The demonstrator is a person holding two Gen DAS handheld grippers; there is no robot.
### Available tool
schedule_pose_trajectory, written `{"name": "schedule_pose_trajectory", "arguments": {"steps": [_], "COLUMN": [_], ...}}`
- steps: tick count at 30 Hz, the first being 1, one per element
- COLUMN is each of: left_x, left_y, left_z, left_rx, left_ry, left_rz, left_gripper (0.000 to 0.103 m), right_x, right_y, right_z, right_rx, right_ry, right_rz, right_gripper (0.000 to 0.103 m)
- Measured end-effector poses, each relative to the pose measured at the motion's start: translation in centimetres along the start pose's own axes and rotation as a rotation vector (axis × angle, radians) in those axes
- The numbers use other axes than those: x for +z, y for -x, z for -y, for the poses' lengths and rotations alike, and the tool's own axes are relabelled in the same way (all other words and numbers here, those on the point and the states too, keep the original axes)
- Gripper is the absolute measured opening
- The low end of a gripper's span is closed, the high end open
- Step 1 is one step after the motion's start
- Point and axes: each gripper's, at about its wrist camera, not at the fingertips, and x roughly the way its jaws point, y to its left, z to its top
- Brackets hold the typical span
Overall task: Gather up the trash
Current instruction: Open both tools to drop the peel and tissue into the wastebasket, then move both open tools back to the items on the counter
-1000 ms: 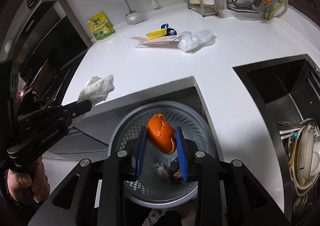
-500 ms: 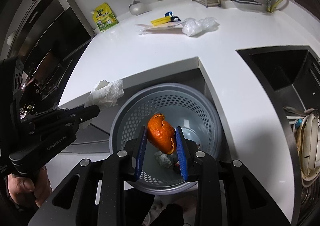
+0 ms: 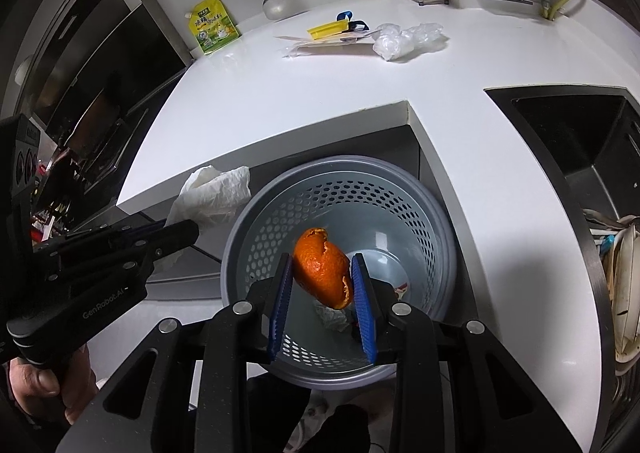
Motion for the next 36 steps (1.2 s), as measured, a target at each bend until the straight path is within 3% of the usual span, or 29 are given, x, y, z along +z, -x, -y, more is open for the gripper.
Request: {"name": "schedule_pose_trajectory", "arguments": {"steps": [2, 3, 4, 8, 15, 19, 25, 36], "left_x": [-0.1, -0.1, -0.1, -0.1, 0.4, 0.8, 1.9, 6.0], "left_y": [0.1, 0.2, 0.3, 0.3, 0.4, 1.0, 2.3, 3.8], "left_z": [-0.1, -0.1, -0.3, -0.4, -0.8, -1.4, -2.2, -3.9], "left_rx": [0.009, 0.011, 0.010, 0.015, 0.026, 0.033, 0.069, 0.077], "left_ry": [0.008, 0.014, 0.021, 0.026, 0.041, 0.054, 0.055, 0.064], "left_rz": [0.001, 0.005, 0.009, 0.009, 0.009, 0.026, 0.068, 0.151], "left_gripper": [0.039, 0.052, 0.055, 0.055, 0.067, 0.069, 0.076, 0.087], "right_x": [0.0, 0.0, 0.0, -0.2, -0.2, 0.2, 1.0, 4.9], "right_y": [0.3, 0.4, 0.5, 0.5, 0.6, 0.9, 1.1, 3.0], "right_z": [0.0, 0.0, 0.1, 0.3, 0.7, 1.0, 1.4, 1.3], "right_rx": [-0.006, -0.007, -0.007, -0.006, -0.003, -0.001, 0.002, -0.038], "right_ry": [-0.006, -0.008, -0.010, -0.015, -0.025, -0.030, -0.041, -0.047], "right_rz": [0.017, 0.024, 0.026, 0.020, 0.020, 0.032, 0.048, 0.128], "right_gripper": [0.047, 0.048, 0.049, 0.049, 0.051, 0.057, 0.058, 0.068]}}
